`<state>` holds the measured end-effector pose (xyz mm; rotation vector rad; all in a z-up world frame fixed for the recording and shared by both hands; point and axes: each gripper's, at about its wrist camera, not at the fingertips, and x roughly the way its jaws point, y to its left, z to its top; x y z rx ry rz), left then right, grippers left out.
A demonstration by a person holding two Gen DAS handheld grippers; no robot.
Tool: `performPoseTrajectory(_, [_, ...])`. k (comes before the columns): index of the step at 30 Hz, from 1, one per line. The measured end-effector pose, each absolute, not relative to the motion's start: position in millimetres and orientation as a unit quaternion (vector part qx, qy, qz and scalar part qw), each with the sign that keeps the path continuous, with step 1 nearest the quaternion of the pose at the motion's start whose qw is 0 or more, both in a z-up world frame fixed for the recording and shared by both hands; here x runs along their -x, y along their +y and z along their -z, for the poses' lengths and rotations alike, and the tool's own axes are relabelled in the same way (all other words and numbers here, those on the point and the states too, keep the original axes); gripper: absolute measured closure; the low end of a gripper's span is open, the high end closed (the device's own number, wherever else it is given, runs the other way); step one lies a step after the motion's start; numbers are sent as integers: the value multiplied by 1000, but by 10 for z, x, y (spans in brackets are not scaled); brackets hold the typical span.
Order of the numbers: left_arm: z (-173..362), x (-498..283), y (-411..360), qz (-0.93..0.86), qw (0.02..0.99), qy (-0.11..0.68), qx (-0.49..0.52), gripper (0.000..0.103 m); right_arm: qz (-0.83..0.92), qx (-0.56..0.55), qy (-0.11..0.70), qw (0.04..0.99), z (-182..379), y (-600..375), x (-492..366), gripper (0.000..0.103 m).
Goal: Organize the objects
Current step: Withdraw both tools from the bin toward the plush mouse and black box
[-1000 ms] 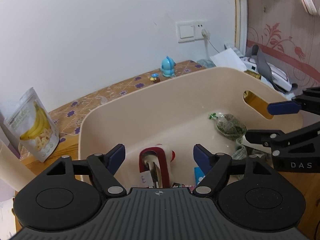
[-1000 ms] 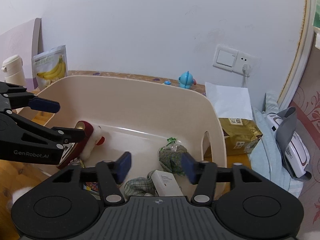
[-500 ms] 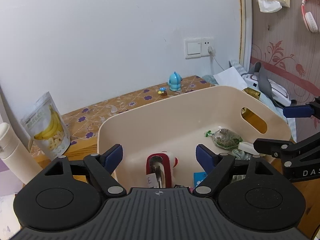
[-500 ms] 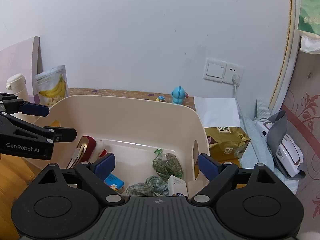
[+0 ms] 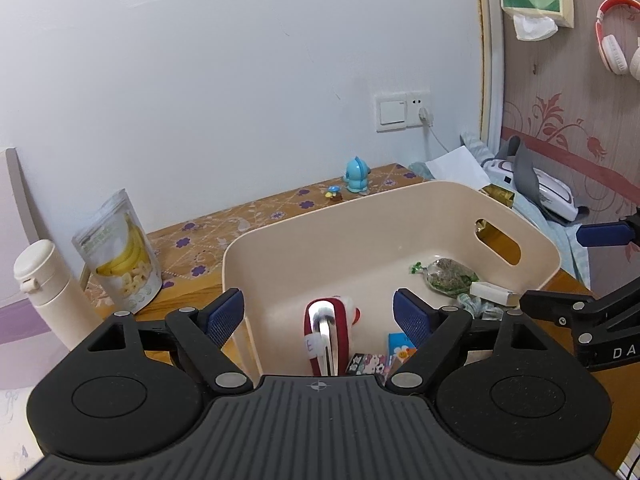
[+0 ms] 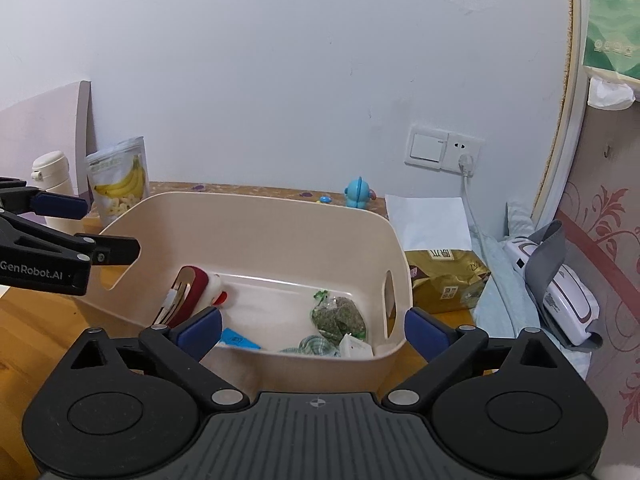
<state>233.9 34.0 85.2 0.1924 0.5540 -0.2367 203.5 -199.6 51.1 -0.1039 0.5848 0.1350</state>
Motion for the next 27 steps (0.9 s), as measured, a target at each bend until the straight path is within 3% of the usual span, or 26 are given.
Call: performPoseTrajectory(27, [-492,-1725,487,123,934,318,-108,19,-78,55,324,941,-206,-1946,-1518,0])
